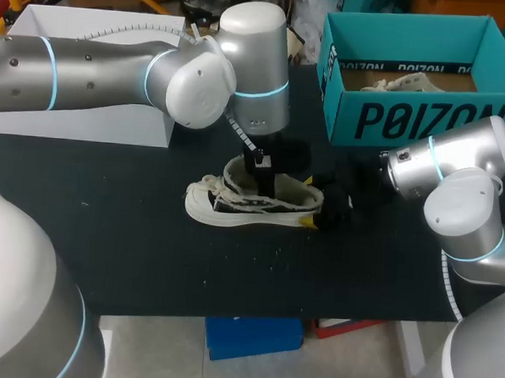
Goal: Take the shoe out of the shoebox, open the shoe tongue, remove and reinsert the insole, then place the shoe into the shoebox
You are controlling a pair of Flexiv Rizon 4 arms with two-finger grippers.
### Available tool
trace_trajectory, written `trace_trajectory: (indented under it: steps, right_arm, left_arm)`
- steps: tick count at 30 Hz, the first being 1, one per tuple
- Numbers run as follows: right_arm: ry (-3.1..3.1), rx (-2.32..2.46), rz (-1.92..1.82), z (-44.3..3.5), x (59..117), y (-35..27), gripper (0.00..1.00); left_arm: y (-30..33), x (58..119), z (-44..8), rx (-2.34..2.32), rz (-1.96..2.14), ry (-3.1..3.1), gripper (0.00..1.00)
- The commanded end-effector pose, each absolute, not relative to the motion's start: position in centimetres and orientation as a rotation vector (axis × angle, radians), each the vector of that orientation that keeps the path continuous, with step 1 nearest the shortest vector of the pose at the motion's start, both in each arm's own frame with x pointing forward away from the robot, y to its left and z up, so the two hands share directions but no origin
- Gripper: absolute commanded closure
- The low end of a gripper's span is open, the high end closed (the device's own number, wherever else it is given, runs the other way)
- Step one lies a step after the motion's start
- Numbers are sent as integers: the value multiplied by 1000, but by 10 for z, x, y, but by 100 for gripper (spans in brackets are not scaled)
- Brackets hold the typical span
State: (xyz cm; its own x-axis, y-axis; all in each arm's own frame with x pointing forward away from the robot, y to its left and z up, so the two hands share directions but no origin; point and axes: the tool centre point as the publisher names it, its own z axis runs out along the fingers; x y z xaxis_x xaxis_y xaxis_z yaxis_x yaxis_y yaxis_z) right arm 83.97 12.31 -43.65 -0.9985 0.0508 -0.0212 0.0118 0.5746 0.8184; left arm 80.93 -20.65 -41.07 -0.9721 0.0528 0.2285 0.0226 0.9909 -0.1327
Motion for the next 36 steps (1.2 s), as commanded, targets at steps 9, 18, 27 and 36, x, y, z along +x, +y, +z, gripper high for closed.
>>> trace_trajectory:
  steps: [9,18,27,36]
  right_arm:
    - [2751,56,1427,-440,841,122,100]
    - [2751,56,1427,-440,841,122,100]
    - [2751,56,1427,-440,841,122,100]
    - [2751,56,1427,-440,841,122,100]
  left_arm:
    - [-212,802,-429,-25,128,-2894,100]
    - [-210,803,-427,-20,149,-2911,98]
    - [-210,803,-418,-18,149,-2994,63]
    - [-212,804,-425,34,19,-3067,66]
